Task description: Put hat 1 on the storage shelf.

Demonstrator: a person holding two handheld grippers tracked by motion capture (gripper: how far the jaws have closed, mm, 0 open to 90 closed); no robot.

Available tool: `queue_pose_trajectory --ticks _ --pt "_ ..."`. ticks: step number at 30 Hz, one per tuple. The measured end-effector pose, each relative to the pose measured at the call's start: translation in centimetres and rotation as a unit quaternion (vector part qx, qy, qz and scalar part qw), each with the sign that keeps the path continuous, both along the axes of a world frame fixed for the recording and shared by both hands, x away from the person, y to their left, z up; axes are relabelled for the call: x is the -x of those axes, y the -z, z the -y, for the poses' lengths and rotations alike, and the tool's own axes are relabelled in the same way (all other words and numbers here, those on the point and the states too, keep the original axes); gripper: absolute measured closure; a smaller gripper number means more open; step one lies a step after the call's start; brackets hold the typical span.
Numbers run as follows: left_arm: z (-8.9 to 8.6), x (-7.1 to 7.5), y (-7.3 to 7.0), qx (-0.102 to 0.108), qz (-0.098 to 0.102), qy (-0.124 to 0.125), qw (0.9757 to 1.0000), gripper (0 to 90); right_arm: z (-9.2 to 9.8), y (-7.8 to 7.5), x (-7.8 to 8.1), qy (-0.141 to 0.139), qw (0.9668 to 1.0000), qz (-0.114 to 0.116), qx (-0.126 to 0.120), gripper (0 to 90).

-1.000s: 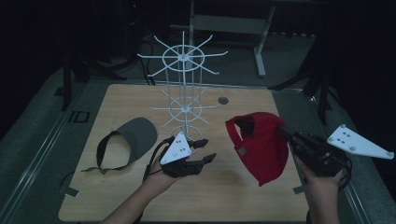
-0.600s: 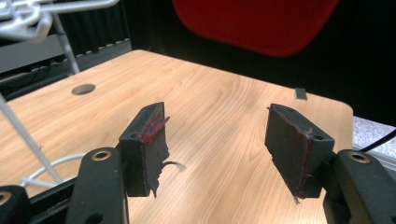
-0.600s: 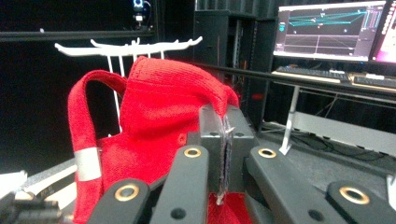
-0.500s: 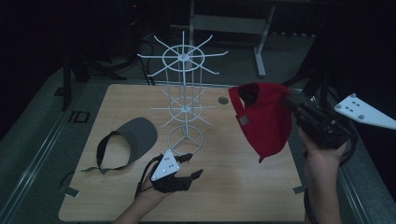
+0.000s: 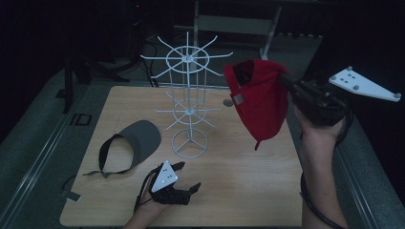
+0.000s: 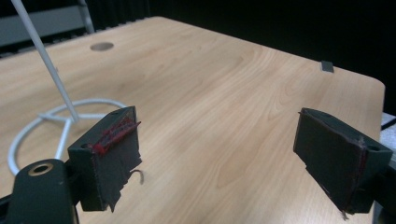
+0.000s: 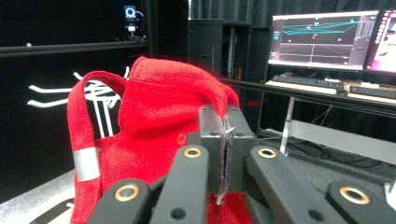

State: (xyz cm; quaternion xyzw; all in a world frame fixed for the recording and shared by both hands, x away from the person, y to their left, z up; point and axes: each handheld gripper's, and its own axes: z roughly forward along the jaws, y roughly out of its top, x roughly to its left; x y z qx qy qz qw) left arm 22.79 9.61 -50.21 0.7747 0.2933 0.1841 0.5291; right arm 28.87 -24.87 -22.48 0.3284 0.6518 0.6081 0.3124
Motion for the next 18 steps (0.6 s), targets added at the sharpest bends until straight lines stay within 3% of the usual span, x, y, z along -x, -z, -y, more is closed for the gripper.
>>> queue_pose_trajectory --ticks 6,10,18 --pt "-0.6 0.2 0.8 0.012 -0.010 -0.012 0.9998 15.1 -1.4 0.1 -0.9 0.001 0.9999 -0.008 0.010 88.4" --pt "-0.9 0.2 0.8 0.024 -0.013 -0.012 0.9995 15.1 -2.1 1.1 -1.1 -0.005 0.9997 -0.016 0.020 88.4" --pt "-0.9 0.3 1.1 0.023 -0.010 -0.014 0.9996 15.1 -2.2 2.7 -1.1 -0.016 0.9992 -0.024 0.027 88.3"
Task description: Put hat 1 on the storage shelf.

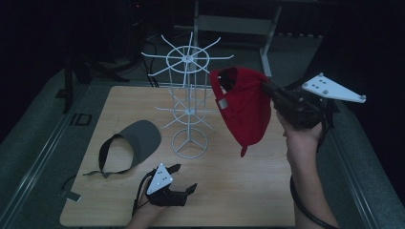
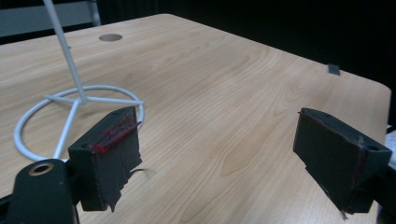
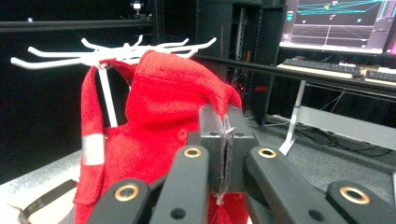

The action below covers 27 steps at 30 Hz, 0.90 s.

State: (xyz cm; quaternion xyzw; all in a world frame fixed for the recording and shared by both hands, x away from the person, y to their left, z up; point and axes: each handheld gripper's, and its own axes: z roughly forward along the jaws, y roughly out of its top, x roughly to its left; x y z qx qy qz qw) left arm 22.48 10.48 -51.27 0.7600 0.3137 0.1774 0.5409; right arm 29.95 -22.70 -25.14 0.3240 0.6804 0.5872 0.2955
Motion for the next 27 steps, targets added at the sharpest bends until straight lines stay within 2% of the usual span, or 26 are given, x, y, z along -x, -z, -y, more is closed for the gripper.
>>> queue_pose_trajectory --ticks 5,8,19,23,27 --pt "-0.2 0.1 0.2 0.001 0.000 0.000 1.0000 15.1 0.1 1.4 0.2 -0.016 0.9998 -0.001 0.007 88.3" --pt "-0.3 0.1 0.3 0.004 -0.001 -0.001 1.0000 15.2 0.3 2.5 0.3 -0.030 0.9995 -0.006 0.002 88.1" --pt "-0.5 0.2 0.4 0.013 0.001 0.004 0.9999 15.1 0.7 4.3 0.5 -0.055 0.9984 -0.013 -0.006 86.0" --pt "-0.6 0.3 0.3 0.018 0.004 0.006 0.9998 15.1 0.9 4.5 0.5 -0.055 0.9984 -0.010 -0.007 72.5" --pt "-0.6 0.3 0.4 0.010 0.005 0.009 0.9999 15.1 1.5 4.7 0.8 -0.052 0.9986 0.000 -0.008 53.4"
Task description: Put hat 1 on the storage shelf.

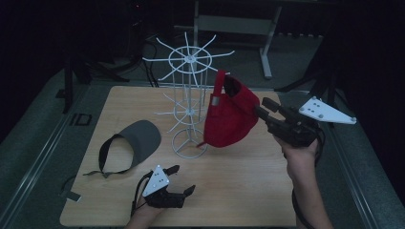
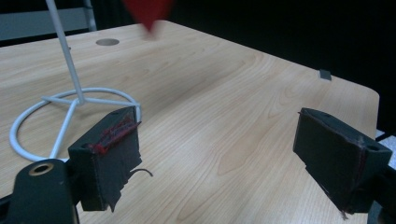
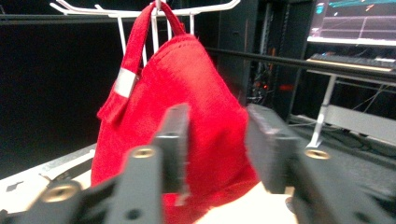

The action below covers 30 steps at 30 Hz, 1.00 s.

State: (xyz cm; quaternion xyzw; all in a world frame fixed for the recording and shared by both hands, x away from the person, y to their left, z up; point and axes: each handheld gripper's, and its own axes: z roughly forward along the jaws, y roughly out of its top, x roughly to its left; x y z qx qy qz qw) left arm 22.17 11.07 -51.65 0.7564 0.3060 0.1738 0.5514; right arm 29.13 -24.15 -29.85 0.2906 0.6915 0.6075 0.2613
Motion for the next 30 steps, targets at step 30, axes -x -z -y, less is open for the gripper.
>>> queue_pose_trajectory --ticks 30 --pt "-1.8 0.3 0.1 0.000 -0.004 -0.014 0.9999 15.5 6.3 10.6 -0.7 0.072 0.9906 -0.109 0.038 17.0"
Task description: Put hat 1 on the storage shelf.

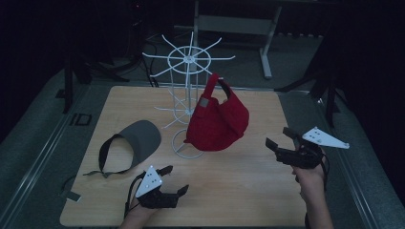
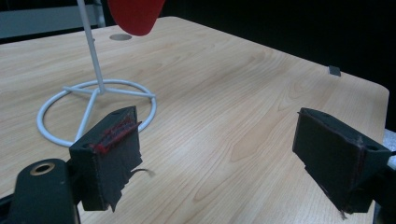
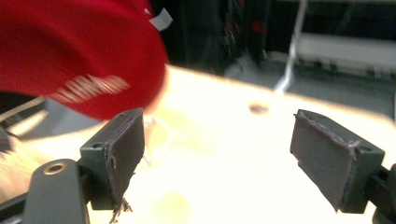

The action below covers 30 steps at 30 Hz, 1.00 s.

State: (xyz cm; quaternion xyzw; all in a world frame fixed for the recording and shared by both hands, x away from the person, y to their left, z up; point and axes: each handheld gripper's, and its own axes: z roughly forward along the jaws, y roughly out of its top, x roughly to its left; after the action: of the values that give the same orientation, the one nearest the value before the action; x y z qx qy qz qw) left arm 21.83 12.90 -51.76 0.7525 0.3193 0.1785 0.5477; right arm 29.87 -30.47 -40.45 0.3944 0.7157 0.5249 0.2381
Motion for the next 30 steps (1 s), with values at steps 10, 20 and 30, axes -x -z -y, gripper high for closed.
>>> queue_pose_trajectory --ticks 10,20,30 --pt "-0.3 0.0 0.2 -0.001 0.000 -0.005 1.0000 15.5 2.1 7.2 -1.8 0.068 0.9954 -0.056 0.038 17.1" --pt "-1.3 -0.2 0.3 -0.006 -0.001 -0.044 0.9990 15.4 3.7 11.5 -1.1 0.102 0.9906 -0.078 0.046 17.0" --pt "-1.7 -0.1 0.7 -0.015 -0.007 -0.047 0.9987 15.4 5.1 13.9 0.2 0.166 0.9814 -0.074 0.063 17.0"
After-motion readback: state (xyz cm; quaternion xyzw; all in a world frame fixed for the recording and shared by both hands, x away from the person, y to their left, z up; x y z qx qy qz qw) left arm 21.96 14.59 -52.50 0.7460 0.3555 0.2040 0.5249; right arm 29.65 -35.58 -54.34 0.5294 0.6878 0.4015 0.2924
